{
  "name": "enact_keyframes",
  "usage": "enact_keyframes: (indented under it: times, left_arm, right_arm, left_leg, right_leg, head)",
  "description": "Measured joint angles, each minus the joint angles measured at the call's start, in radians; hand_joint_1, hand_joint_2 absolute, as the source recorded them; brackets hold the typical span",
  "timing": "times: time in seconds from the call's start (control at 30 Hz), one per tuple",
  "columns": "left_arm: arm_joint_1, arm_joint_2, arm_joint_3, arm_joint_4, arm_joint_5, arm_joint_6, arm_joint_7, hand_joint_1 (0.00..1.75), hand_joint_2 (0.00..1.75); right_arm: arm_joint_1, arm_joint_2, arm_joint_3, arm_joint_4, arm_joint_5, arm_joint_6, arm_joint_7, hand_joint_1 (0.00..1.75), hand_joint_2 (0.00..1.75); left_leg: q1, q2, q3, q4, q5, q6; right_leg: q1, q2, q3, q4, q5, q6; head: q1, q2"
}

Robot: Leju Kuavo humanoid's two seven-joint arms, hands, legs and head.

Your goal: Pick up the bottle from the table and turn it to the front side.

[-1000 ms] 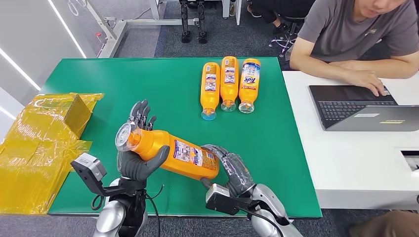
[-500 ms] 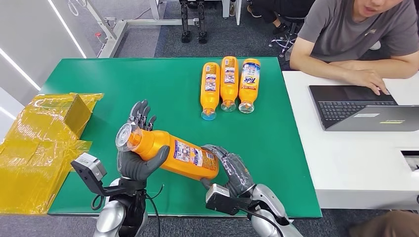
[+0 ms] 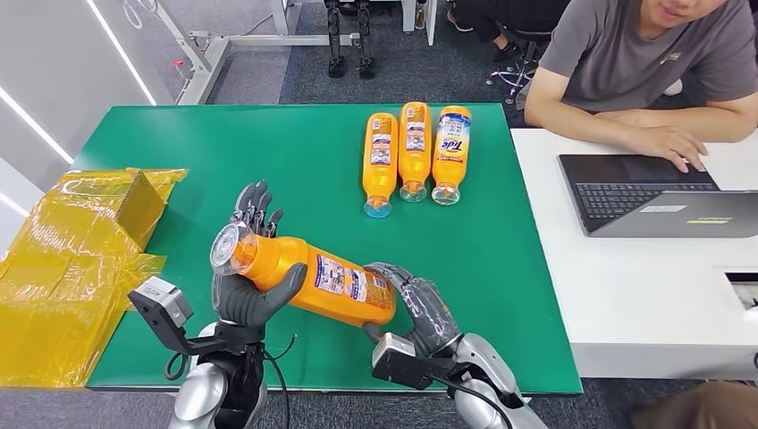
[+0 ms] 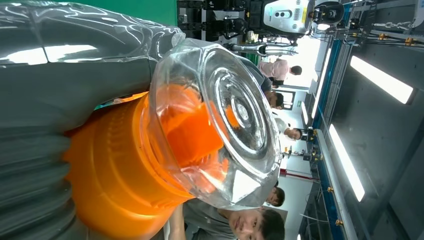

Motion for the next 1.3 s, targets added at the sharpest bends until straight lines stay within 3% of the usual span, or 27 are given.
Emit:
enact_keyframes:
  times: [1.3]
  left_arm:
    - [-0.004,0.0,0.0,0.002,0.0,0.0,0.0,0.0,1.75]
  right_arm:
    - [0.0,-0.002,0.001,0.001,0.0,0.0,0.0,1.75,1.75]
  left_leg:
    - [0.0,0.0,0.0,0.0,0.0,0.0]
  right_leg:
    - [0.0,0.0,0.0,0.0,0.0,0.0]
  head:
    - [0.0,0.0]
